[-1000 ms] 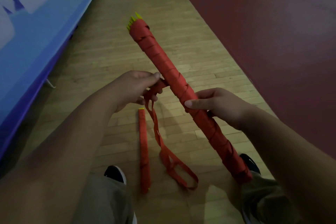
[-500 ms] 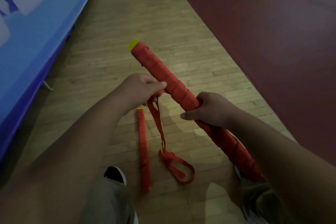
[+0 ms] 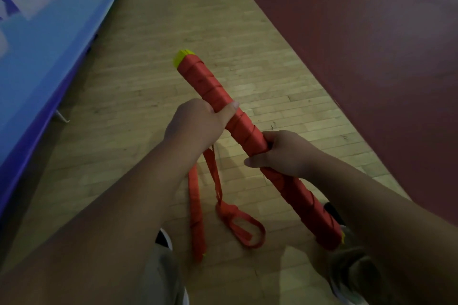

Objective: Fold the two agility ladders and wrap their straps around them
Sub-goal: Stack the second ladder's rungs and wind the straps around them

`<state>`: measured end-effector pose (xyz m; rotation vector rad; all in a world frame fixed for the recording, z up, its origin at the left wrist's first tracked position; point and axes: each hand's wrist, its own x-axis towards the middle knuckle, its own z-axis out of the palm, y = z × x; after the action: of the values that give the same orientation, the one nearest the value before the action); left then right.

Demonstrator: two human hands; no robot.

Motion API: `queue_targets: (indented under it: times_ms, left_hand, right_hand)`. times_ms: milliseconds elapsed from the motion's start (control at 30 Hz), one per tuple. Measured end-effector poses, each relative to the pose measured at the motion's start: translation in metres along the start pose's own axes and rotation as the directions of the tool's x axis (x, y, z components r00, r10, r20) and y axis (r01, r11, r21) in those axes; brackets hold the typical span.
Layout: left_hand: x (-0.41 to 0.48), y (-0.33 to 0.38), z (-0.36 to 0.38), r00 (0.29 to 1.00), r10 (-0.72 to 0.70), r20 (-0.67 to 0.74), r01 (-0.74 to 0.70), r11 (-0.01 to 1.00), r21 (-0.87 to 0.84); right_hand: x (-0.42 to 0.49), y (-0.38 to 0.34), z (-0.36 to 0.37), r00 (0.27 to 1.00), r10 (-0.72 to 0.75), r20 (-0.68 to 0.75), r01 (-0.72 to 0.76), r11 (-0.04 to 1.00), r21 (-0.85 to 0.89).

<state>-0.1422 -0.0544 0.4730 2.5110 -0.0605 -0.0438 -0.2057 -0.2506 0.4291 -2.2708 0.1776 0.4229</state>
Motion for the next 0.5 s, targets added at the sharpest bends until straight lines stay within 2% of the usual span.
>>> queue_targets:
  times_ms: [267,367,500]
  left_hand:
    - [0.017,-0.010,-0.012,0.984,-0.067,0.165,0.114,0.947,-0.299]
    - [0.019,-0.012,-0.017,0.977,-0.027,0.212,0.112,0.909,-0.401]
    - [0.021,-0.017,-0.020,0.958,0.045,0.282,0.118,0.837,-0.534]
  right_hand:
    - [-0.002,-0.003,-0.006,0.985,-0.034,0.169,-0.028,0.936,0.351]
    - [-0.003,-0.002,-0.007,0.973,-0.059,0.222,-0.053,0.884,0.465]
    - [-0.003,-0.003,-0.011,0.950,-0.093,0.299,-0.079,0.853,0.515]
